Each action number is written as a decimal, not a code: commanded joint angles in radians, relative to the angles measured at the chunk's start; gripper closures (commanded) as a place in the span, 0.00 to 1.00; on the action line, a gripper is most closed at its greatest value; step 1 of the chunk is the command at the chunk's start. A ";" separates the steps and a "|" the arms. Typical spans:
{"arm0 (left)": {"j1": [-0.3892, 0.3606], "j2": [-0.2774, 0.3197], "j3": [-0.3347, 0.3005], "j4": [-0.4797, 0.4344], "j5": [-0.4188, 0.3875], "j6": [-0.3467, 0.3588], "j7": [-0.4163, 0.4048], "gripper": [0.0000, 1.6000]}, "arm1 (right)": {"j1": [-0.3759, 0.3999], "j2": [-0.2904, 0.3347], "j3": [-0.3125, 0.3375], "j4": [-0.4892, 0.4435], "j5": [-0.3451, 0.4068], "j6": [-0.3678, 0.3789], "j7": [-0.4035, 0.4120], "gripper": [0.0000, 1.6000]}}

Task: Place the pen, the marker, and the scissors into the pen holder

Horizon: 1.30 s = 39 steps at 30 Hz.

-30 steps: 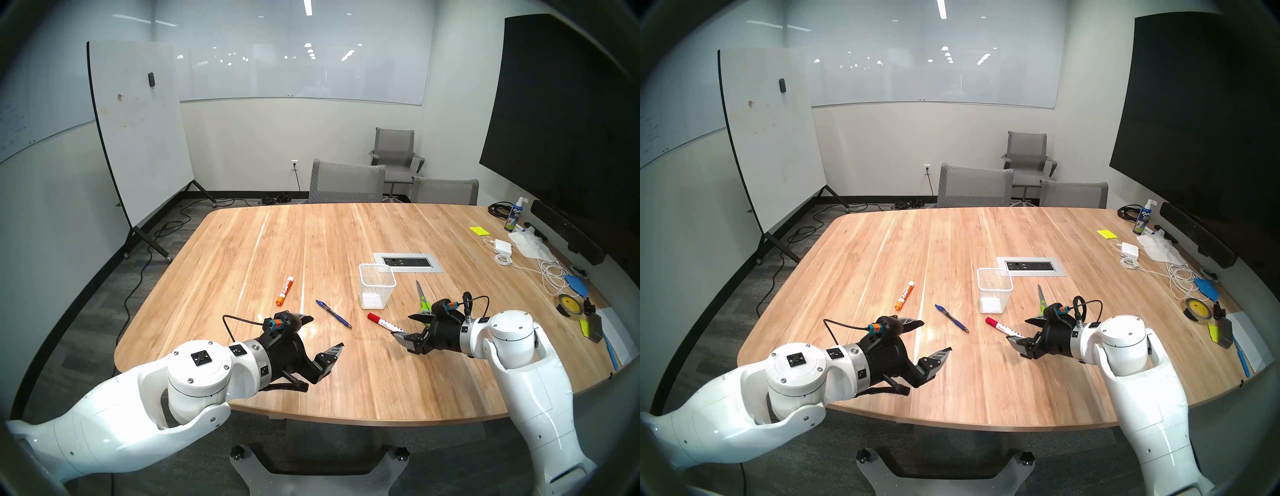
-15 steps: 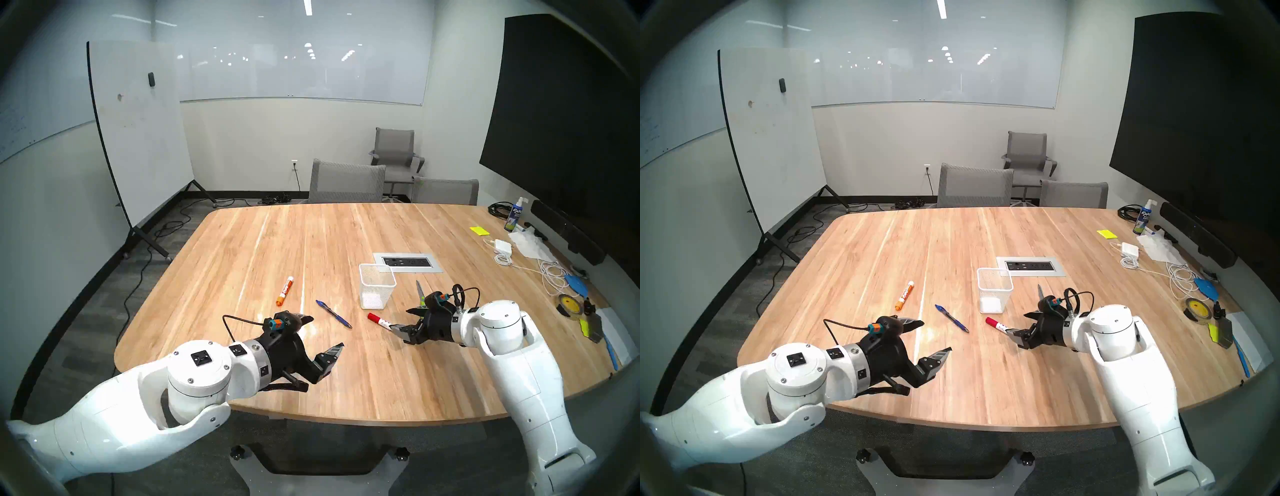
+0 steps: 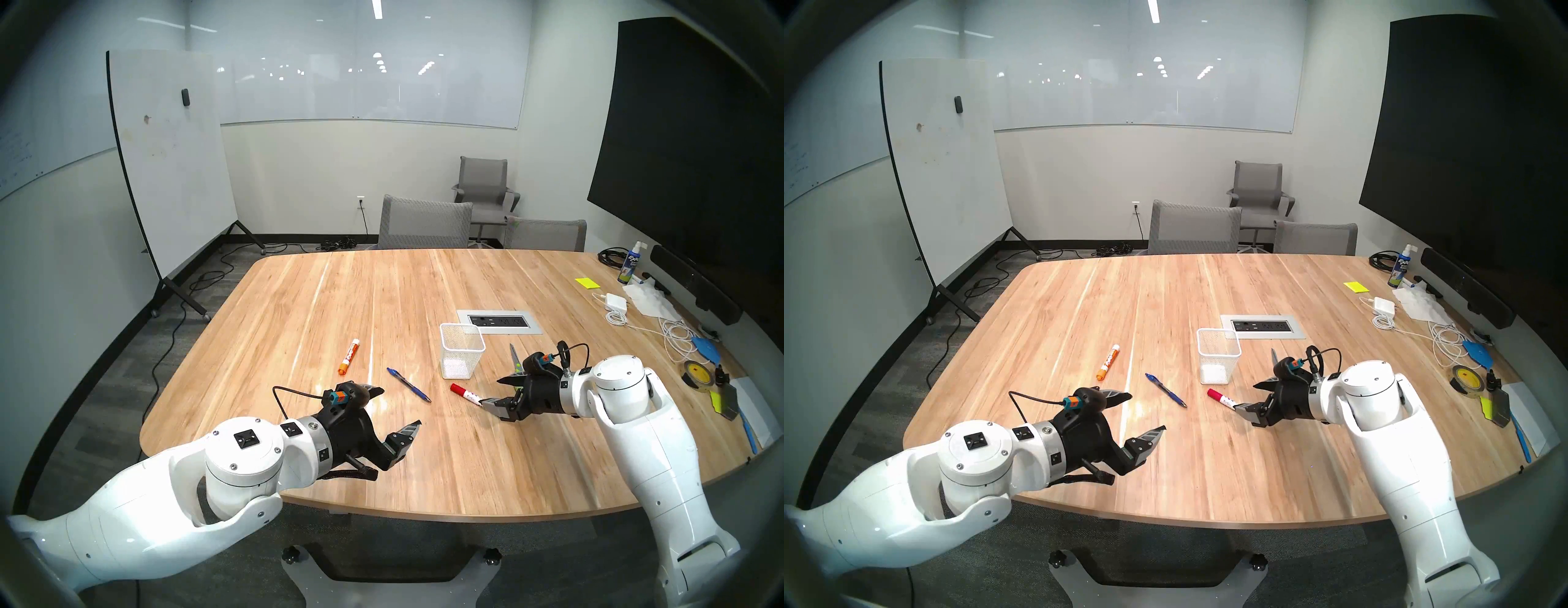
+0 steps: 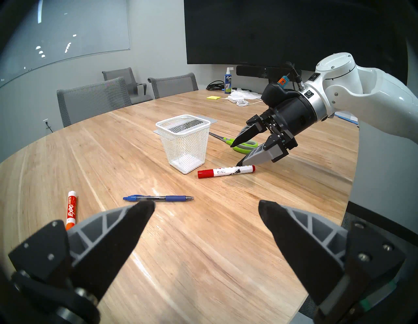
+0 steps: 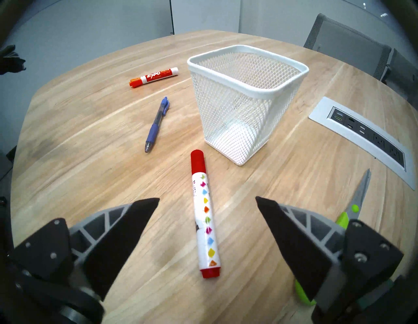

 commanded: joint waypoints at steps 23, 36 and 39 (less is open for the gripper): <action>-0.002 0.001 -0.004 -0.016 -0.001 -0.002 0.000 0.00 | 0.072 -0.015 -0.053 0.086 -0.060 -0.029 0.004 0.00; -0.002 0.001 -0.004 -0.016 -0.001 -0.002 0.000 0.00 | 0.065 -0.024 -0.067 0.088 -0.081 -0.050 -0.011 0.00; -0.002 0.001 -0.004 -0.016 -0.001 -0.002 0.000 0.00 | 0.064 -0.026 -0.072 0.089 -0.088 -0.055 -0.017 0.00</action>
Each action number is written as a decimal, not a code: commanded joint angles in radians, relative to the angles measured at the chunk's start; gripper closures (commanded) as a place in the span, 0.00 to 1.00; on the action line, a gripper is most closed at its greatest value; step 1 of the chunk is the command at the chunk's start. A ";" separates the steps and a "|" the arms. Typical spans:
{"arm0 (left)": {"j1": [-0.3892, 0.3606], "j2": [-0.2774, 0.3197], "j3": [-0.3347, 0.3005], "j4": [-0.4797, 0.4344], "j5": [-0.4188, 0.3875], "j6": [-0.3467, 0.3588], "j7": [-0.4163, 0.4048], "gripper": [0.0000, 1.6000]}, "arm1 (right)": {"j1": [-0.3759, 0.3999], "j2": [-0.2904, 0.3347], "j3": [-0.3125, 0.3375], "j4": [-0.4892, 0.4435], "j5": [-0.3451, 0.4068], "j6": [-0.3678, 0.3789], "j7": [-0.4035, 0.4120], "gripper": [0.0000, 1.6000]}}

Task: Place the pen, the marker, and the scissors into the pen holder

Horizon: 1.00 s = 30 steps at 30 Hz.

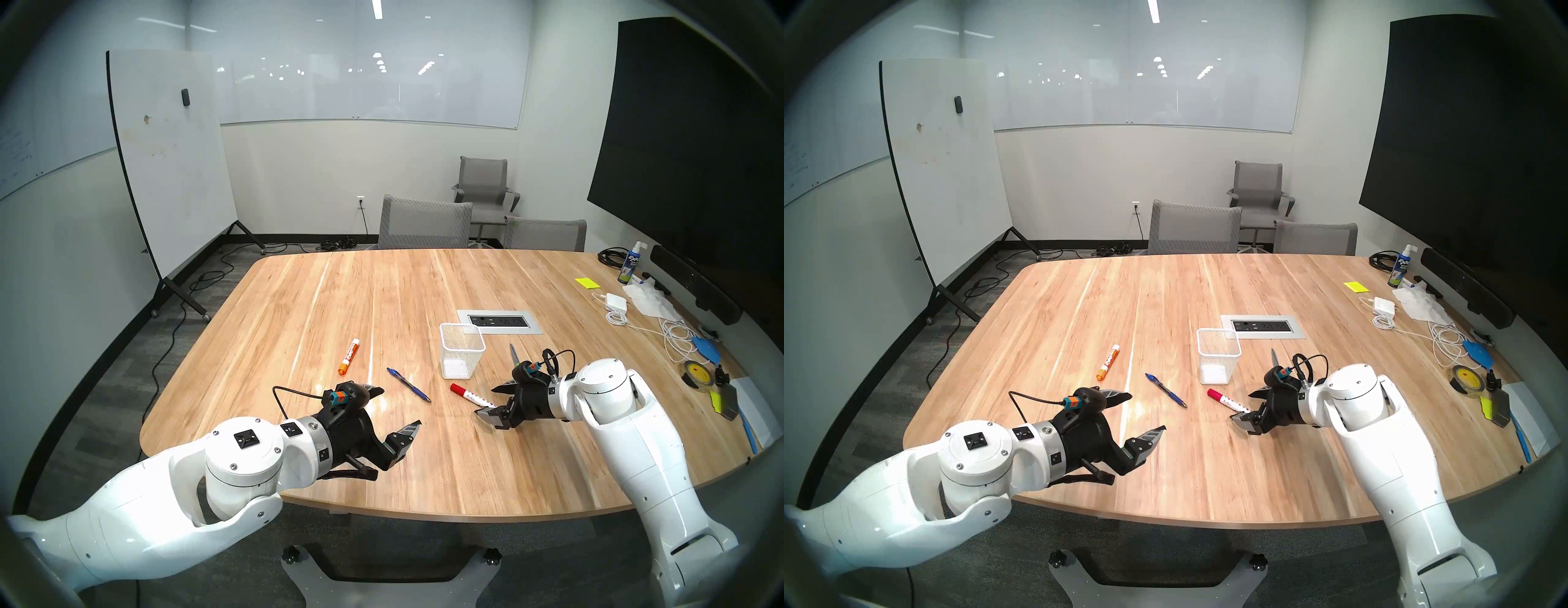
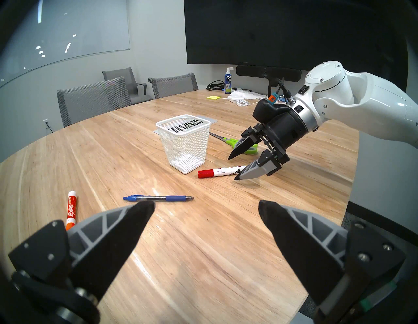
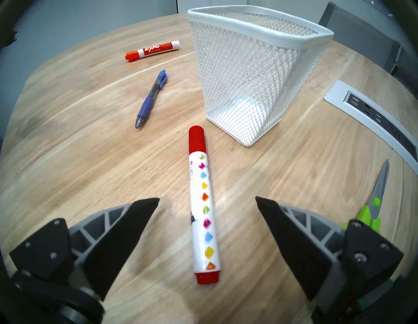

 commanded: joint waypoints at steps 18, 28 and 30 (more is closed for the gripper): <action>-0.002 0.001 -0.004 -0.016 -0.001 -0.002 0.000 0.00 | 0.009 -0.016 -0.016 -0.001 -0.033 -0.018 -0.024 0.35; -0.002 0.001 -0.004 -0.016 -0.001 -0.002 0.000 0.00 | 0.001 -0.016 -0.020 0.007 -0.038 -0.021 -0.031 0.55; -0.002 0.001 -0.004 -0.016 -0.001 -0.002 0.000 0.00 | 0.000 -0.014 -0.020 0.006 -0.038 -0.021 -0.029 0.56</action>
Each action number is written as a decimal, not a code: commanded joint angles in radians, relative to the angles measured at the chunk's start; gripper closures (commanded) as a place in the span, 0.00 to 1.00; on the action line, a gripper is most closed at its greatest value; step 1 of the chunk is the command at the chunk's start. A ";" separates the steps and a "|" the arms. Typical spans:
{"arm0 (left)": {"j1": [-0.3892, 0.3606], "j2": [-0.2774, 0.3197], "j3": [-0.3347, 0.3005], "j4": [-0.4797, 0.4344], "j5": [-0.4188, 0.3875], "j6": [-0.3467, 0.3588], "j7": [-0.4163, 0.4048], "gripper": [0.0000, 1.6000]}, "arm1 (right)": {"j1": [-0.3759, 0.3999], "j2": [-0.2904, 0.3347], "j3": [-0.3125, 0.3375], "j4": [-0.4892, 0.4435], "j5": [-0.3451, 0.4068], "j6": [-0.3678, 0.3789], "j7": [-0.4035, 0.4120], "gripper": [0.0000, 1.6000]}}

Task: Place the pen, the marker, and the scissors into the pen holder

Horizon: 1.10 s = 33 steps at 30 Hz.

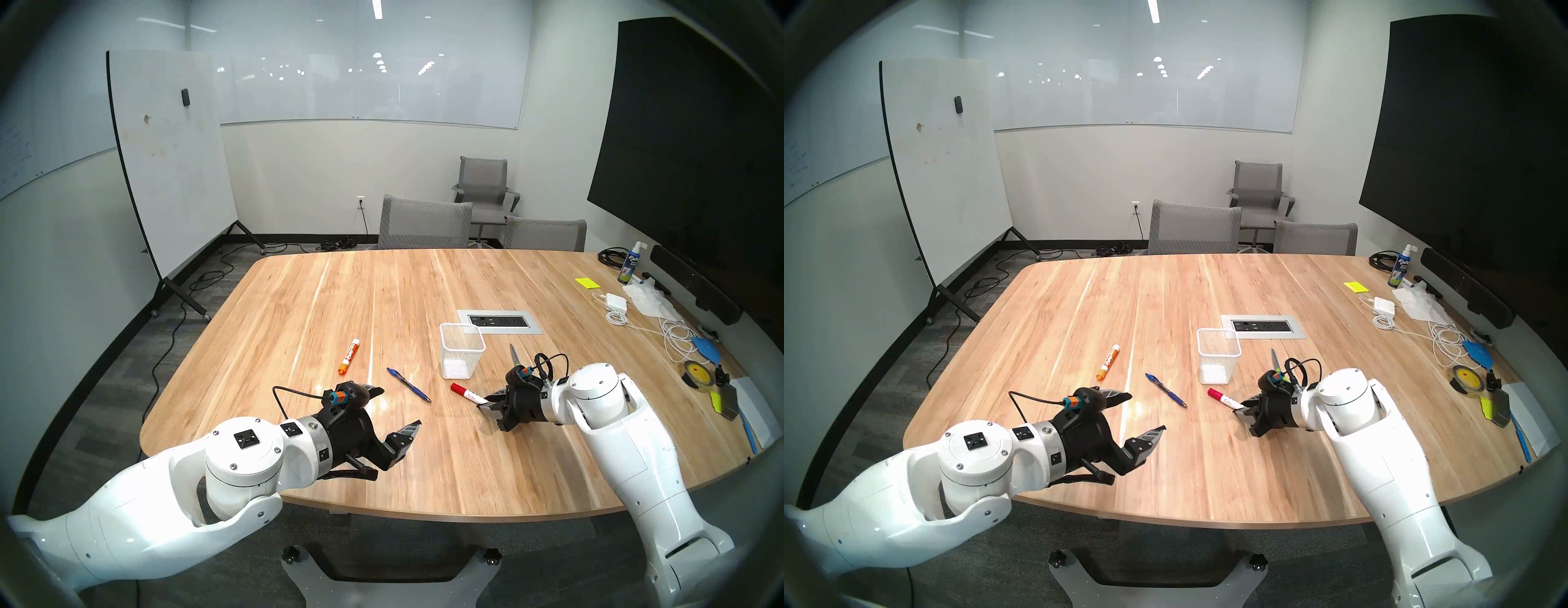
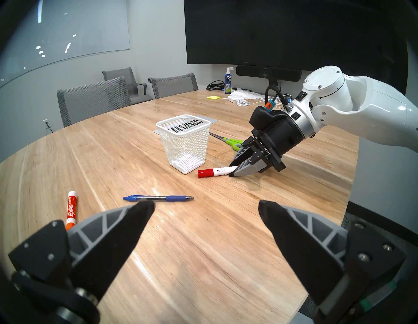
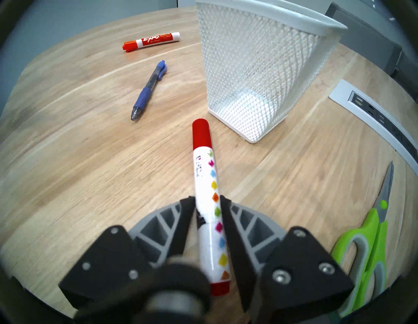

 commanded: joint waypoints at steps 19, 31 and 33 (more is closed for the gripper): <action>-0.003 0.000 -0.004 -0.015 -0.001 -0.002 -0.001 0.00 | -0.030 0.043 0.102 -0.059 0.106 0.012 0.098 1.00; -0.003 0.000 -0.003 -0.014 0.000 -0.002 -0.001 0.00 | -0.061 0.108 0.277 -0.115 0.255 0.079 0.279 1.00; -0.003 0.000 -0.003 -0.014 0.000 -0.002 -0.001 0.00 | -0.060 0.118 0.302 -0.106 0.281 0.107 0.323 1.00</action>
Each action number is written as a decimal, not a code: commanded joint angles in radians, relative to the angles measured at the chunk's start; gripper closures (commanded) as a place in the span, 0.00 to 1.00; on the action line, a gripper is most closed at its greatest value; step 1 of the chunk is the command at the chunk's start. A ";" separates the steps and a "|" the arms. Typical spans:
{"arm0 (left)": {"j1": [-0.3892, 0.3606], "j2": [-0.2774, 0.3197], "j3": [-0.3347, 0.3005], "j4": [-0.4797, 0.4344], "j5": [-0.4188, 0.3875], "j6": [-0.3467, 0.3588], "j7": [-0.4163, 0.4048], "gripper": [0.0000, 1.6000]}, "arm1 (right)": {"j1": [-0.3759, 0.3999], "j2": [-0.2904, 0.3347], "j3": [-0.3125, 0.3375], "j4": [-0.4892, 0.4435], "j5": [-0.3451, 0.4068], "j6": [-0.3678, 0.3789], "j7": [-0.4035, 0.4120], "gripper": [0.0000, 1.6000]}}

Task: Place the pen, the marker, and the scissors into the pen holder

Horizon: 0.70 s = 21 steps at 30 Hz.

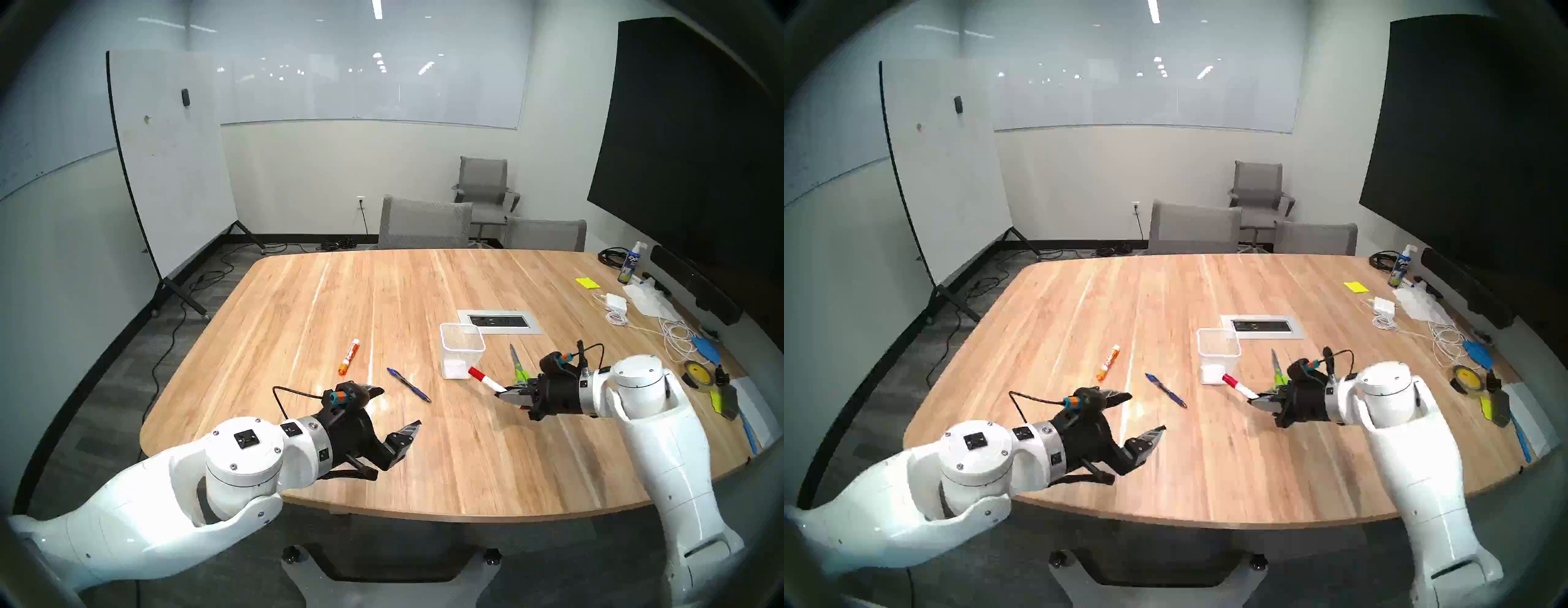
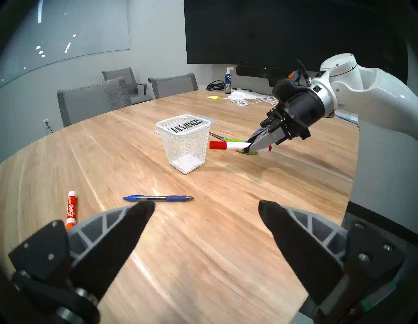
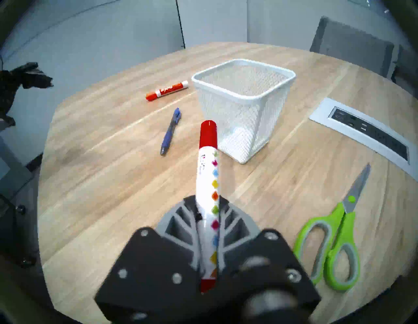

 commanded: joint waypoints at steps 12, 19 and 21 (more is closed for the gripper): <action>-0.003 0.001 -0.004 -0.015 -0.001 -0.002 -0.001 0.00 | -0.086 0.135 0.147 0.018 0.265 0.052 0.200 1.00; -0.003 0.000 -0.003 -0.014 -0.001 -0.002 -0.001 0.00 | -0.192 0.188 0.167 -0.004 0.364 0.003 0.213 1.00; -0.003 0.000 -0.003 -0.015 -0.001 -0.002 -0.001 0.00 | -0.211 0.202 0.174 -0.006 0.380 -0.019 0.237 1.00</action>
